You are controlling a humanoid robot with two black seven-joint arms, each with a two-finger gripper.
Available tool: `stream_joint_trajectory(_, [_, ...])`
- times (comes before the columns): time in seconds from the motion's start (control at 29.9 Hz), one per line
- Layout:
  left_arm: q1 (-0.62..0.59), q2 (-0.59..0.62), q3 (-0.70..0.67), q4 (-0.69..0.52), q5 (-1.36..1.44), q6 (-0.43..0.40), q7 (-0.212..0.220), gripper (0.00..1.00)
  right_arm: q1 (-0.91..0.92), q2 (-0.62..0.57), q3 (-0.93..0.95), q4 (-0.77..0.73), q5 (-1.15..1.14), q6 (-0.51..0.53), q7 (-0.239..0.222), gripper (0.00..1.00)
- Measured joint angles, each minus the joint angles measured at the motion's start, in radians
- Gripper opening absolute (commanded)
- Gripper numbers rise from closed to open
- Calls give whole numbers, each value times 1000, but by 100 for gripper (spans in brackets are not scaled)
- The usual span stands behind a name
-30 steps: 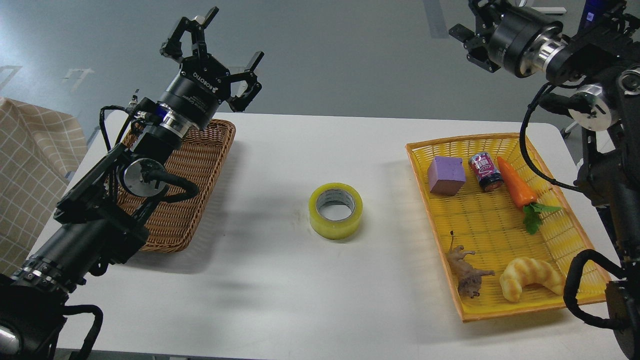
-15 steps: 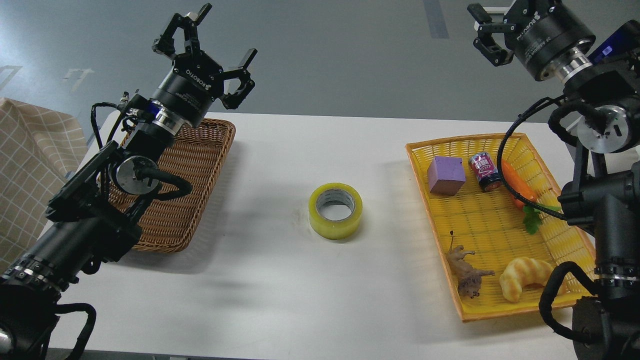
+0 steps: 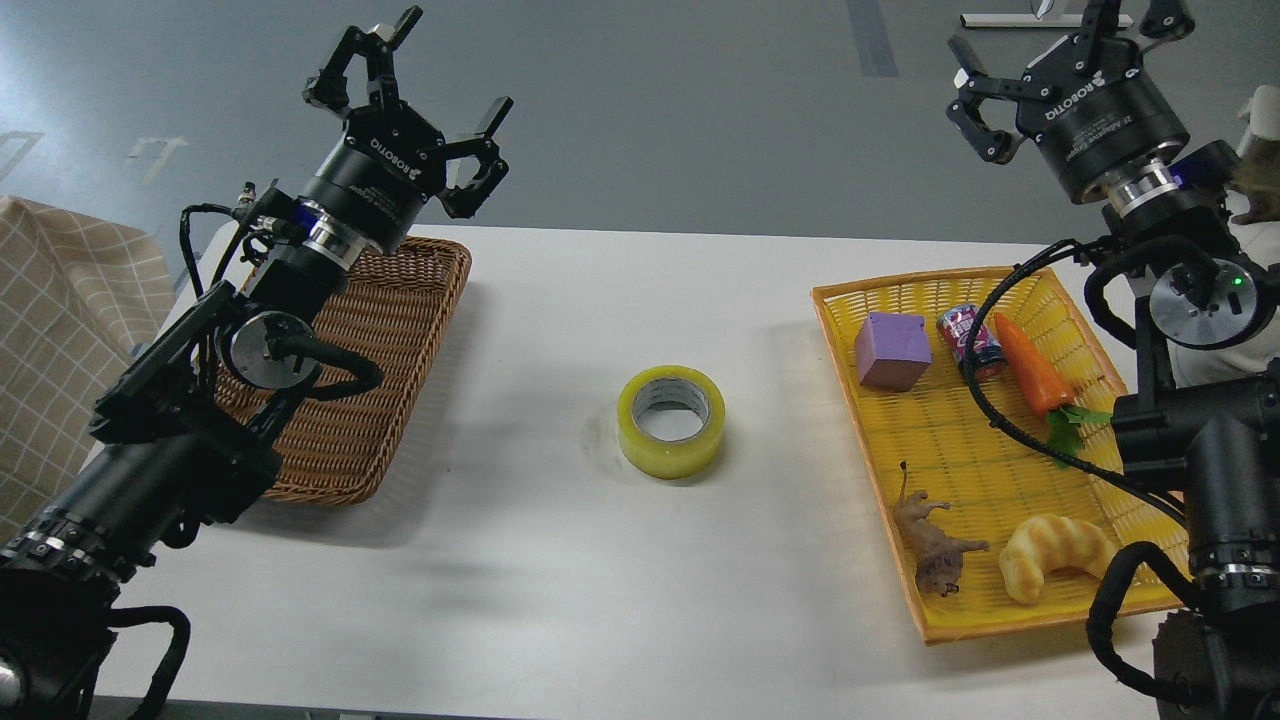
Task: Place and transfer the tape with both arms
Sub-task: 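Withdraw the right gripper up and back from the tape, then reach the left gripper to the tape roll and grasp its rim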
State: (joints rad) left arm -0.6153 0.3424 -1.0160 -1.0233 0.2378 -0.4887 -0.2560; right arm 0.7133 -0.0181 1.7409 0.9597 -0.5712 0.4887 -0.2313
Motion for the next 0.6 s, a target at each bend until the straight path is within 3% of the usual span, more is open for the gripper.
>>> stream_joint_trajectory(0.37, [-4,23,2,-1,20,0,1,98,-51,-4,-20,17,77,0,-11,100])
stream_joint_trajectory(0.6, [-4,47,-1,-46,200,0,-12,98,-67,-13,-21,52,77,0,-11,100])
